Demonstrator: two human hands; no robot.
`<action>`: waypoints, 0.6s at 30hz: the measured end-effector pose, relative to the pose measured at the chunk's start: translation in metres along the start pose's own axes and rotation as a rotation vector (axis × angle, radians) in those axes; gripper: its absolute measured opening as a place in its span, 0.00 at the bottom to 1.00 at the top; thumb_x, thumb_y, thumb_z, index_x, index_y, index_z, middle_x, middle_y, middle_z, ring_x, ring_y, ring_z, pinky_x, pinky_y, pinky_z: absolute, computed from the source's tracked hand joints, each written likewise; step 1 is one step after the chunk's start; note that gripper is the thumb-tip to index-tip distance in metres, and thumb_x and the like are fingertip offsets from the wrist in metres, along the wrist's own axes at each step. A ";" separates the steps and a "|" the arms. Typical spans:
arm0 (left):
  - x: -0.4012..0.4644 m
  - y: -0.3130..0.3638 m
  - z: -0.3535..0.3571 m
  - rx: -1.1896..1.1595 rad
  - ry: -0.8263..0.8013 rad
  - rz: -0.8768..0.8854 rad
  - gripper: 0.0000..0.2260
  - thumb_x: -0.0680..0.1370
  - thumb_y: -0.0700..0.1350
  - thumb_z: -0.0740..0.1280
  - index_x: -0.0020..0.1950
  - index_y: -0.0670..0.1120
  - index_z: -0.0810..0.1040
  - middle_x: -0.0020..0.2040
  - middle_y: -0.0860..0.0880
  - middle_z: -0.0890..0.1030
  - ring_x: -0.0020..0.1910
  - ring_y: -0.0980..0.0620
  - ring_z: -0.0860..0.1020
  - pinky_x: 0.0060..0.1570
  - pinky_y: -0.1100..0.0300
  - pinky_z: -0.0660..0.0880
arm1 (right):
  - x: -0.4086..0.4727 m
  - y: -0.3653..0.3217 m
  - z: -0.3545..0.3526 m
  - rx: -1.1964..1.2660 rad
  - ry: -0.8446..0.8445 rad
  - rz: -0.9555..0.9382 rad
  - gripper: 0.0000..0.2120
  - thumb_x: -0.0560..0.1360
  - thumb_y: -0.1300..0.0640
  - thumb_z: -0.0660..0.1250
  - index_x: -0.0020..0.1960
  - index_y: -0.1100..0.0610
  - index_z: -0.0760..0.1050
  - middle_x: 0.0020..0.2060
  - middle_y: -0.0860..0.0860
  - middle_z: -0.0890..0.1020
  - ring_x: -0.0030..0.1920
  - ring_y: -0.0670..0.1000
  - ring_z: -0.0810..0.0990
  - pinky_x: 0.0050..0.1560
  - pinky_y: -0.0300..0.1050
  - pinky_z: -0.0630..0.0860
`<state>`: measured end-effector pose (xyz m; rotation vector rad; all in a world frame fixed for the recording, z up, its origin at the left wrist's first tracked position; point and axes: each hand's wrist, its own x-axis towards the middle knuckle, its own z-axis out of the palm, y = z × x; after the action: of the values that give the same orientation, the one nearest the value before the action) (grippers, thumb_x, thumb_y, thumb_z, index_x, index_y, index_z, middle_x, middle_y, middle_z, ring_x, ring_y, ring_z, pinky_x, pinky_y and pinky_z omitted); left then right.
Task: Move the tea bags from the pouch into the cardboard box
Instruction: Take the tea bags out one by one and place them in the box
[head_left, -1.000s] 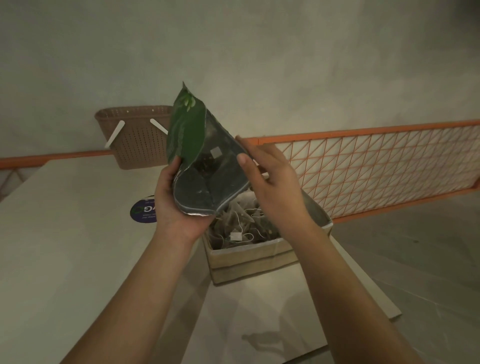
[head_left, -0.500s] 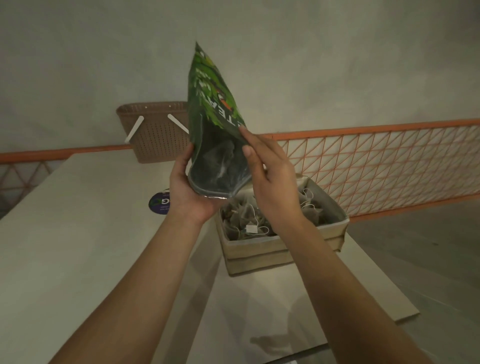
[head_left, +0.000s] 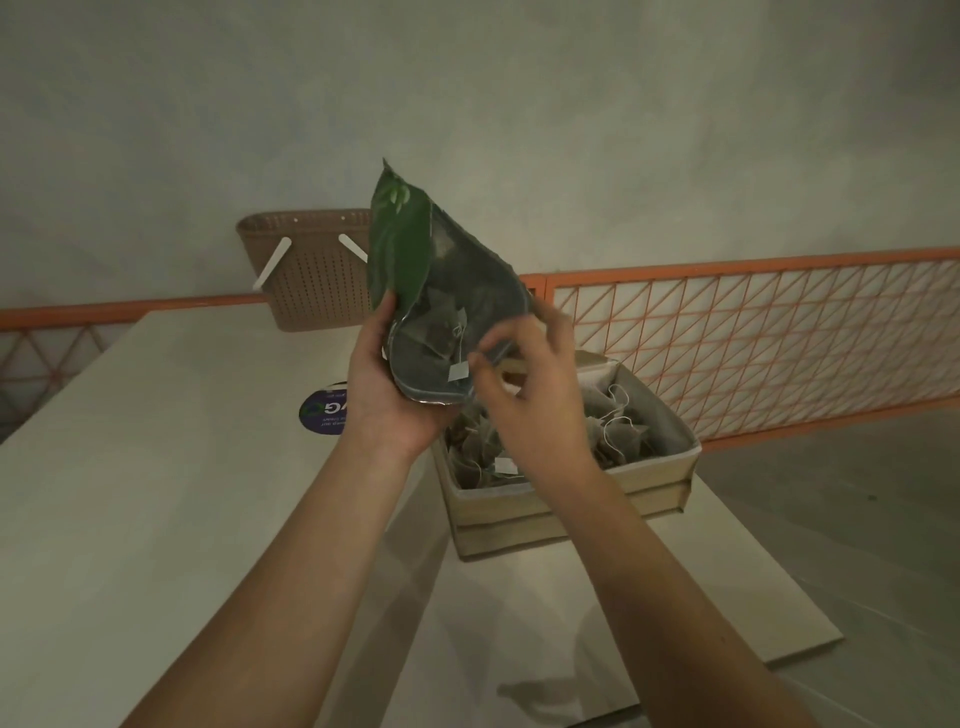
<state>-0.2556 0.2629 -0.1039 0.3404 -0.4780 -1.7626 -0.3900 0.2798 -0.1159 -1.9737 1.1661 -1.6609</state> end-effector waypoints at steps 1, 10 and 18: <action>-0.001 -0.001 0.002 -0.004 0.010 0.017 0.24 0.79 0.60 0.63 0.67 0.45 0.81 0.70 0.42 0.78 0.70 0.43 0.75 0.71 0.49 0.70 | -0.003 0.001 0.001 -0.079 -0.030 0.010 0.08 0.74 0.56 0.72 0.52 0.52 0.77 0.68 0.50 0.66 0.59 0.36 0.73 0.52 0.26 0.73; -0.006 -0.010 0.007 -0.007 0.016 0.068 0.26 0.77 0.57 0.67 0.71 0.44 0.77 0.69 0.42 0.79 0.70 0.41 0.75 0.73 0.46 0.68 | -0.005 -0.013 0.007 -0.568 0.032 0.047 0.10 0.74 0.46 0.71 0.54 0.47 0.81 0.55 0.51 0.75 0.50 0.54 0.80 0.38 0.44 0.76; -0.005 -0.011 0.001 -0.029 0.062 0.048 0.24 0.77 0.58 0.67 0.67 0.44 0.80 0.67 0.41 0.80 0.70 0.41 0.75 0.74 0.45 0.67 | 0.003 -0.009 -0.009 -0.203 0.097 0.148 0.02 0.73 0.56 0.73 0.42 0.50 0.81 0.52 0.46 0.77 0.50 0.45 0.77 0.42 0.28 0.72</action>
<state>-0.2645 0.2698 -0.1083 0.3595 -0.4124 -1.7058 -0.3952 0.2856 -0.1054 -1.8851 1.5321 -1.6349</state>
